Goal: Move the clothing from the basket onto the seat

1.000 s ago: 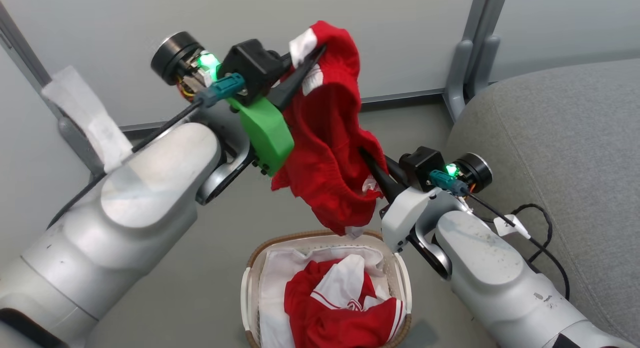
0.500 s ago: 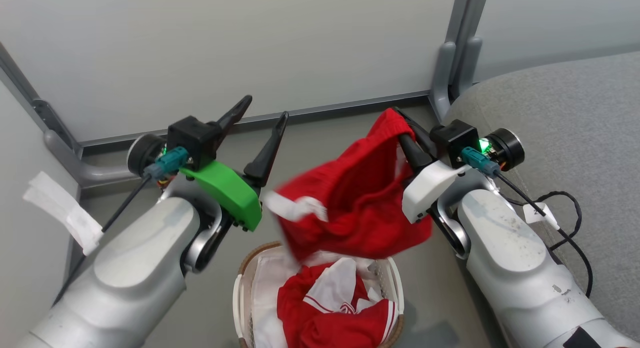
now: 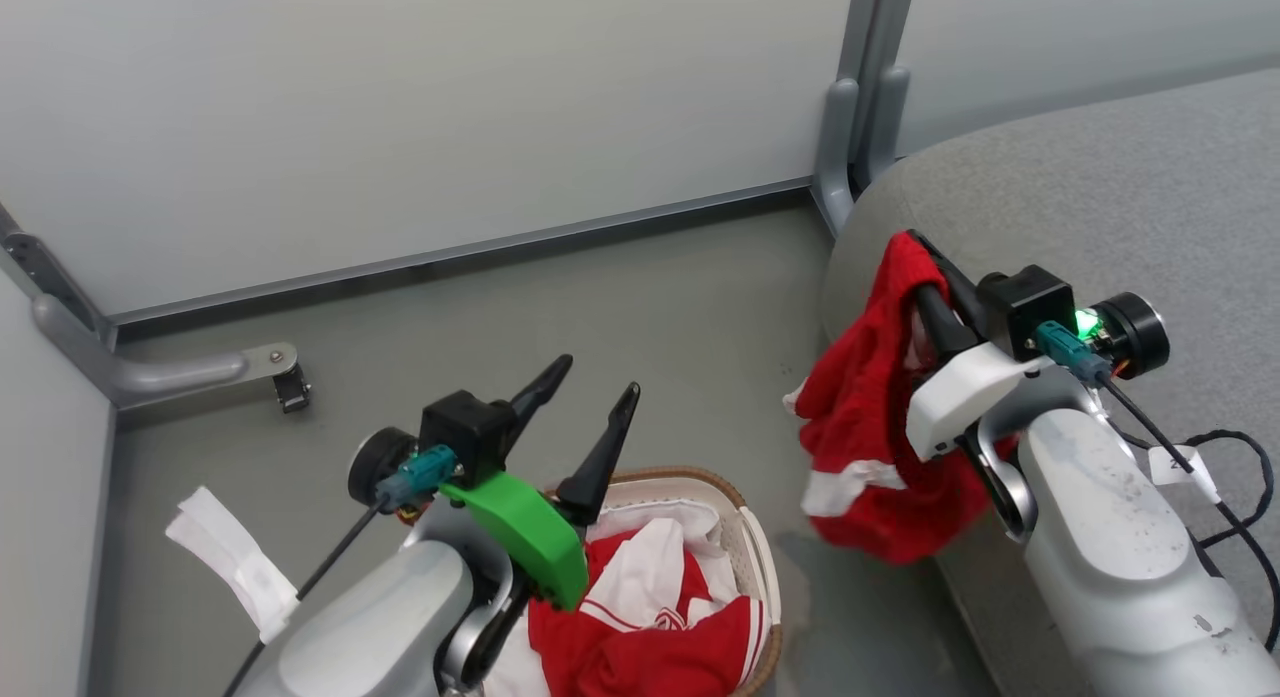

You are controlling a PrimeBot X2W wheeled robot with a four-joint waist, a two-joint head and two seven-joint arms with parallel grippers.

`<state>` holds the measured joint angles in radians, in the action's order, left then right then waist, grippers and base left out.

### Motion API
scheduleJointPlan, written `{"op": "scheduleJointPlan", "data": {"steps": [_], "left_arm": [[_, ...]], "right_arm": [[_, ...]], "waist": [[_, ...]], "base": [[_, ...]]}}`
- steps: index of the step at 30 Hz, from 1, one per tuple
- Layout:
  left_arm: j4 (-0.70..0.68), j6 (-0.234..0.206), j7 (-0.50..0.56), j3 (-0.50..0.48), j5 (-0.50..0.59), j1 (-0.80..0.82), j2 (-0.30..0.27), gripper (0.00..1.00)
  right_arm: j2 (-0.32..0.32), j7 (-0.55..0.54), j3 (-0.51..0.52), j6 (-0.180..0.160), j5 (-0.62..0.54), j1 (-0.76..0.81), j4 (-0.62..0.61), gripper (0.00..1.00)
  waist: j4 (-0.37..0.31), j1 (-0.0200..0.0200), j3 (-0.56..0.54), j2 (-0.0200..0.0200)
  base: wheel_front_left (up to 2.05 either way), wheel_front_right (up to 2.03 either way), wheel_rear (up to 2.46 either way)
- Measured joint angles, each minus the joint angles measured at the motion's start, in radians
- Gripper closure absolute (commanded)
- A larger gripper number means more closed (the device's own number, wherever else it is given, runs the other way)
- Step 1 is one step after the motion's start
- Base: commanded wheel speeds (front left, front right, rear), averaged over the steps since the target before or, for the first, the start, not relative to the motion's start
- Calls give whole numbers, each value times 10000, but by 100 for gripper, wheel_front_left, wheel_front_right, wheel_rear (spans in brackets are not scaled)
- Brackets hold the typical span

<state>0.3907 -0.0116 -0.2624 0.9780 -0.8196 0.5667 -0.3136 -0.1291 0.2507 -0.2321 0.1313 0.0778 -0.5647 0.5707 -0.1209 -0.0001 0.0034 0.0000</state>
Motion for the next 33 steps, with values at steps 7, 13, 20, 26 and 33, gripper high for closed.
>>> {"op": "scheduleJointPlan", "data": {"steps": [7, 13, 20, 26, 33], "left_arm": [[205, 161, -13, -8, 462, -541, 393, 0], [261, 307, -15, -157, 1003, -691, 662, 0], [318, 487, -15, -320, 1534, -702, 872, 0], [382, 637, -15, -353, 1914, -653, 1024, 0], [407, 690, -15, -309, 2217, -367, 1099, 0]], "right_arm": [[-242, -282, 487, 0, -90, 512, -876, 100], [-380, -577, 742, 0, -163, 824, -1816, 100], [-514, -805, 1118, 0, -163, 1095, -2558, 100], [-426, -890, 1511, 0, -163, 1250, -2817, 100], [-334, -861, 1902, 0, -159, 1228, -2830, 100]], "waist": [[-457, 0, 138, 0], [-999, 0, 377, 0], [-1714, 0, 780, 0], [-2246, 1, 1185, 0], [-2495, 0, 1799, 0]], "base": [[0, 0, 0], [0, 0, 0], [0, 0, 0], [0, 0, 0], [0, 0, 0]]}}
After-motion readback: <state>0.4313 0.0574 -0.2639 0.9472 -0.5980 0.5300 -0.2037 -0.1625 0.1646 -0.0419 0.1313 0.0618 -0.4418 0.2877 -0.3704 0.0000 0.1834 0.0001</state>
